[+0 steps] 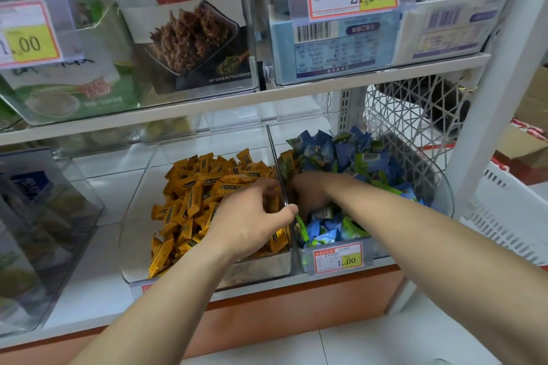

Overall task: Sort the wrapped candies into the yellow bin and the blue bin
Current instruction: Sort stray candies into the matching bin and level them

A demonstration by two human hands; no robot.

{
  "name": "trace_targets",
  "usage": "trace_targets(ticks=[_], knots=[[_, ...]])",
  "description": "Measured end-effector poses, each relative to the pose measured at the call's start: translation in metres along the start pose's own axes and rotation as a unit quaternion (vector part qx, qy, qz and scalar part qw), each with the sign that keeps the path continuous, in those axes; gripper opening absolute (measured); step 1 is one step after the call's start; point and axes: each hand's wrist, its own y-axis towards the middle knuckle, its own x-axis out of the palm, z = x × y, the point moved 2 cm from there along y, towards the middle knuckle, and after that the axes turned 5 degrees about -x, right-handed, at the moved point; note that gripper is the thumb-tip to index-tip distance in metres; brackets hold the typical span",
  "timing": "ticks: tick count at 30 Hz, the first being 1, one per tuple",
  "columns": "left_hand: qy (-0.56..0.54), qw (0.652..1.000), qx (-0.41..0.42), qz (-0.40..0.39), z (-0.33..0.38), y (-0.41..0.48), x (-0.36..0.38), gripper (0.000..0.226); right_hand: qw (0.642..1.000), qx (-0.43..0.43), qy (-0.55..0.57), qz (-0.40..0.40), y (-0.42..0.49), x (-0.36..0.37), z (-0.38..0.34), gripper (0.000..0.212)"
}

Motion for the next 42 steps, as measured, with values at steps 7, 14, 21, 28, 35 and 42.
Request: trace_targets(ticks=[7, 14, 21, 28, 35, 42], knots=[[-0.022, 1.000, -0.018, -0.002, 0.000, 0.004, 0.000, 0.076, 0.972, -0.053, 0.202, 0.106, -0.024, -0.006, 0.003, 0.014], [-0.035, 0.999, 0.012, 0.031, 0.008, 0.003, -0.005, 0.065, 0.846, -0.039, 0.446, 0.289, -0.079, -0.037, -0.001, 0.017], [-0.034, 0.987, 0.080, 0.137, 0.056, 0.004, -0.004, 0.077, 0.728, -0.019, 0.616, 0.301, -0.116, -0.028, -0.018, 0.016], [-0.124, 0.985, 0.079, 0.090, 0.071, 0.015, 0.017, 0.062, 0.686, -0.025, 0.666, 0.292, -0.121, -0.021, -0.018, 0.046], [-0.150, 0.977, 0.069, 0.133, 0.068, 0.027, 0.013, 0.052, 0.661, -0.064, 0.710, 0.236, -0.118, -0.023, -0.014, 0.035], [-0.148, 0.978, 0.033, 0.146, 0.061, 0.034, 0.006, 0.055, 0.746, 0.086, 0.552, 0.362, -0.122, -0.020, 0.002, 0.049]])
